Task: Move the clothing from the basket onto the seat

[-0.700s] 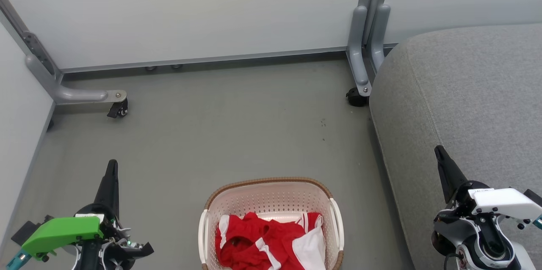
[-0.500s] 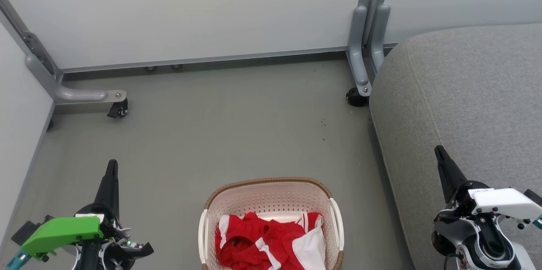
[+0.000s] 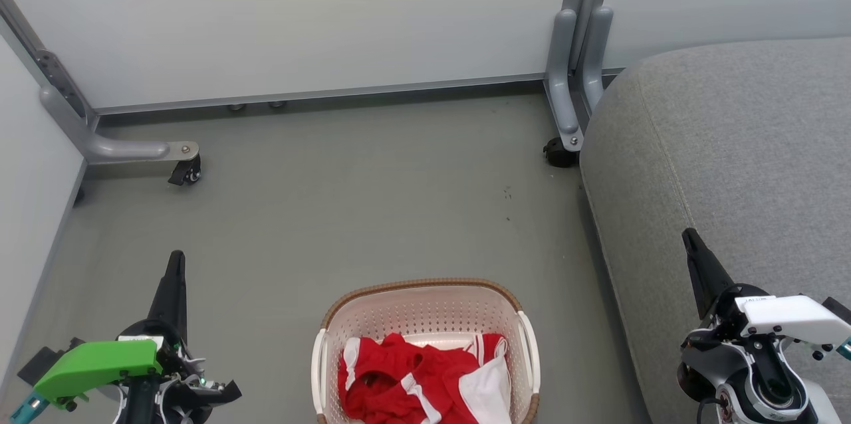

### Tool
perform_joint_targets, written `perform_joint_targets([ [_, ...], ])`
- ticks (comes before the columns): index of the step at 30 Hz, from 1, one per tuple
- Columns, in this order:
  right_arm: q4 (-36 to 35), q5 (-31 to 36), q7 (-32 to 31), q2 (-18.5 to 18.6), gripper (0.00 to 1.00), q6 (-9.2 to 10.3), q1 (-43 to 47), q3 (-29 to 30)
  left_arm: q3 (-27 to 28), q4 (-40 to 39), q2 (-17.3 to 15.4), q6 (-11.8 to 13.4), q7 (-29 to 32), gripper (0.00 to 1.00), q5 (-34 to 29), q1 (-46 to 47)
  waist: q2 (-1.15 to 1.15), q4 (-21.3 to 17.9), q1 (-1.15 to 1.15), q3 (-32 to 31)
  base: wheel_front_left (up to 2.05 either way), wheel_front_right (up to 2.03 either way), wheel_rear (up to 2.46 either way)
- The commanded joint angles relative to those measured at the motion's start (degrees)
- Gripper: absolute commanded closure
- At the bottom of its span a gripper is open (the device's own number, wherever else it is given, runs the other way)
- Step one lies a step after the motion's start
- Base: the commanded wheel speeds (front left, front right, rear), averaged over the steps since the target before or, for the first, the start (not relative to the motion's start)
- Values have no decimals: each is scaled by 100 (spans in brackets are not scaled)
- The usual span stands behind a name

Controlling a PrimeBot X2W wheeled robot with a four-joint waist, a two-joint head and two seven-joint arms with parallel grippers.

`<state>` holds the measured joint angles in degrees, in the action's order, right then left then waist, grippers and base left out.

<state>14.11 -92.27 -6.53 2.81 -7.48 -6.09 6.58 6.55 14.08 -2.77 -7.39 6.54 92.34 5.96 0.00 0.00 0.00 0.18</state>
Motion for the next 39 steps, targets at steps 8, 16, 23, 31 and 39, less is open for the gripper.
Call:
perform_joint_targets([
  [8,-17,-29,-17,12,100,-2,-36,3,9,-9,-20,-27,15,100,17,68,0,0,0,0,0,0,0],
  [16,-17,-29,-17,13,100,-2,-36,3,9,-9,-20,-27,15,100,17,68,0,0,0,0,0,0,0],
  [23,-17,-29,-17,13,100,-2,-36,3,9,-9,-20,-27,15,100,17,68,0,0,0,0,0,0,0],
  [31,-17,-29,-17,12,100,-2,-36,3,9,-9,-20,-27,15,100,17,68,0,0,0,0,0,0,0],
  [39,-17,-29,-17,13,100,-2,-36,3,9,-9,-20,-27,15,100,17,68,0,0,0,0,0,0,0],
])
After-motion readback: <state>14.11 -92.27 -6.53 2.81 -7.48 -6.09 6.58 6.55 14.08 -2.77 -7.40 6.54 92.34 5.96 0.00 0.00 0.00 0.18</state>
